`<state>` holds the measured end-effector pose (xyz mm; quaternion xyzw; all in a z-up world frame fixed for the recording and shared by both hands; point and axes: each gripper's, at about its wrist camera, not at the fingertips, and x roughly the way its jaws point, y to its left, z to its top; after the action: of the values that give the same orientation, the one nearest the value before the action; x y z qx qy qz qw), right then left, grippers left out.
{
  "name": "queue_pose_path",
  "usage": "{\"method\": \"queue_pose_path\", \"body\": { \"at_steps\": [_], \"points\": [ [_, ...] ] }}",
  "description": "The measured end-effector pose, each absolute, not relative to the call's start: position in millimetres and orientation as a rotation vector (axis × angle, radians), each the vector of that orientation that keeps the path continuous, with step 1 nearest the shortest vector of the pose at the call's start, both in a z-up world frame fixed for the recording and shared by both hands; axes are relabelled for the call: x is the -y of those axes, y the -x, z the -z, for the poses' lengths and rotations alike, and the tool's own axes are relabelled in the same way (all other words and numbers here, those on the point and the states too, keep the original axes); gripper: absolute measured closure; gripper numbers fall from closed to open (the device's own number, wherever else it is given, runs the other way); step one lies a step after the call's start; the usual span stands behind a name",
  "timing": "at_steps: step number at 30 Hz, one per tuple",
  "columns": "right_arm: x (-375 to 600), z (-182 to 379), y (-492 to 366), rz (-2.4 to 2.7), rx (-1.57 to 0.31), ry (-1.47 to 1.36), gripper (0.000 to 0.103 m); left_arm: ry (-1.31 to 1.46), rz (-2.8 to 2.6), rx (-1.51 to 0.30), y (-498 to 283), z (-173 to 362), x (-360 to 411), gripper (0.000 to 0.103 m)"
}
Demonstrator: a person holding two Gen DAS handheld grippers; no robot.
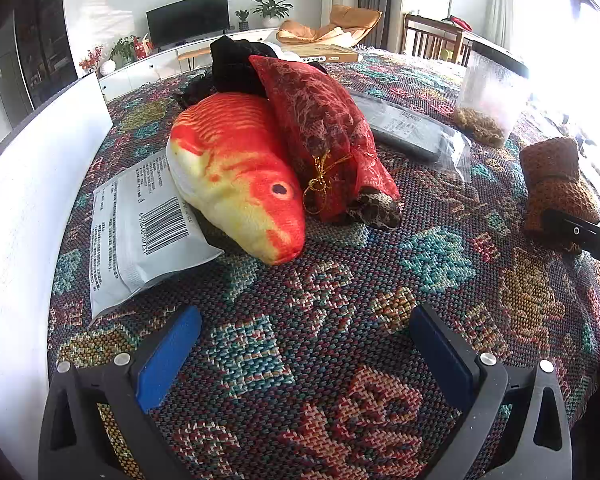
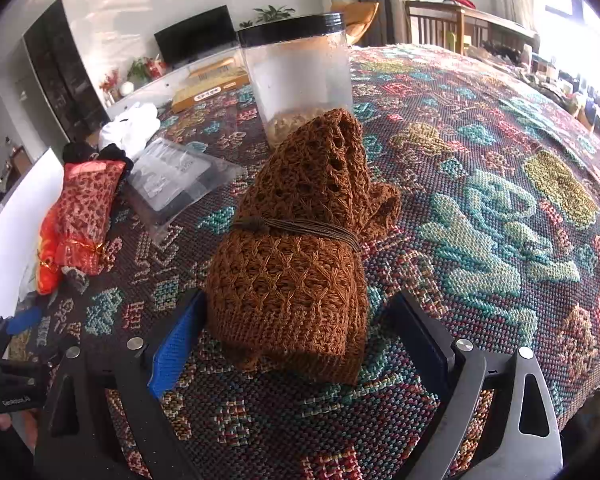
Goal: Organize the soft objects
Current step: 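Lift the brown knit hat with the right gripper while the left approaches the red pouch, then grasp the red patterned pouch with the left gripper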
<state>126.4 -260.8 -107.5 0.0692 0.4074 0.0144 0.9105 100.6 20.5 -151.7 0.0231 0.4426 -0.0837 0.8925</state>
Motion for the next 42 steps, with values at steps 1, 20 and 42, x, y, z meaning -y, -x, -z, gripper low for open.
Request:
{"method": "queue_pose_path", "body": {
  "at_steps": [1,20,42],
  "points": [
    [260.8,107.6,-126.4,-0.03,-0.84,-0.143,0.009,-0.048,0.174,-0.918,-100.6,151.7,-20.5,0.0],
    [260.2,107.1,-126.6,-0.034,-0.837,-0.152,0.009,-0.048,0.175,-0.92,-100.7,151.8,-20.8,0.0],
    [262.0,106.5,-126.4,-0.039,-0.833,-0.162,0.009,-0.029,0.187,-0.883,-180.9,66.0,-14.6,0.0]
  ]
}}
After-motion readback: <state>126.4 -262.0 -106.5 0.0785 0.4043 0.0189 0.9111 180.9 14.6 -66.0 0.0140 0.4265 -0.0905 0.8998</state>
